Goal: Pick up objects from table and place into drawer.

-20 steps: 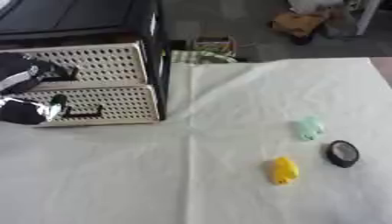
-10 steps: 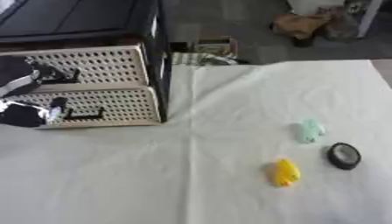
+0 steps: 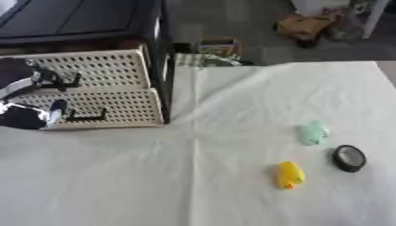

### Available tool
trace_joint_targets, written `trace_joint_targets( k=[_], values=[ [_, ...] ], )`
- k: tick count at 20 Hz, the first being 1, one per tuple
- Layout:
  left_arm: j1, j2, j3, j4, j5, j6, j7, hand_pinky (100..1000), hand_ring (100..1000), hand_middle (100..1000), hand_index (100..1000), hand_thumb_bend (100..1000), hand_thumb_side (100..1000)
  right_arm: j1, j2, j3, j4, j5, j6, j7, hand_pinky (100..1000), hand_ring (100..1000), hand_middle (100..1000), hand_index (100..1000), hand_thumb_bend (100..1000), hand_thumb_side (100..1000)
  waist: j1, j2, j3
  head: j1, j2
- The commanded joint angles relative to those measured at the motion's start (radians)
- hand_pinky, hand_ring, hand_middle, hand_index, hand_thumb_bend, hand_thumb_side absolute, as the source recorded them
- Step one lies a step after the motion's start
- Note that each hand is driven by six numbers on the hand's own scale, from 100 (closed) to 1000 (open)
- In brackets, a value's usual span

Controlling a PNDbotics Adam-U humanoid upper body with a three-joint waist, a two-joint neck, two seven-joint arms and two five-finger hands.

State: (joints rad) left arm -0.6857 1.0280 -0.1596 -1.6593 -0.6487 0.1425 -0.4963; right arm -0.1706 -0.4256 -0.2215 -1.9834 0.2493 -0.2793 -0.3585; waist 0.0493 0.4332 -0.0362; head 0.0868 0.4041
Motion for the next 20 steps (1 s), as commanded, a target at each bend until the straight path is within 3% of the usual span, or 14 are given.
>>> trace_joint_targets(
  k=[1,4,10,20],
  values=[
    [0.003,0.026,0.011,-0.003,0.016,0.003,-0.008,100,100,100,798,105,408,-0.002,-0.010,-0.011,-0.017,0.003,-0.002,0.001,742,686,375,819,419,970,-0.005,-0.026,0.004,0.006,-0.006],
    [-0.002,0.028,0.014,-0.008,0.046,0.009,-0.006,100,100,100,811,105,408,0.000,-0.009,-0.011,-0.017,0.002,-0.002,0.002,743,687,374,819,422,973,-0.007,-0.027,0.005,0.007,-0.005],
    [0.005,0.044,0.012,-0.022,0.060,0.001,-0.029,100,100,100,706,105,408,0.002,-0.006,-0.013,-0.017,0.002,-0.002,0.002,743,687,374,820,422,970,-0.008,-0.027,0.008,0.008,-0.001],
    [0.070,0.077,0.021,-0.087,0.037,-0.006,-0.027,100,100,100,689,105,408,0.004,-0.004,-0.016,-0.017,-0.002,-0.001,0.000,745,689,378,821,410,968,-0.010,-0.037,0.020,0.007,0.005]
  ],
)
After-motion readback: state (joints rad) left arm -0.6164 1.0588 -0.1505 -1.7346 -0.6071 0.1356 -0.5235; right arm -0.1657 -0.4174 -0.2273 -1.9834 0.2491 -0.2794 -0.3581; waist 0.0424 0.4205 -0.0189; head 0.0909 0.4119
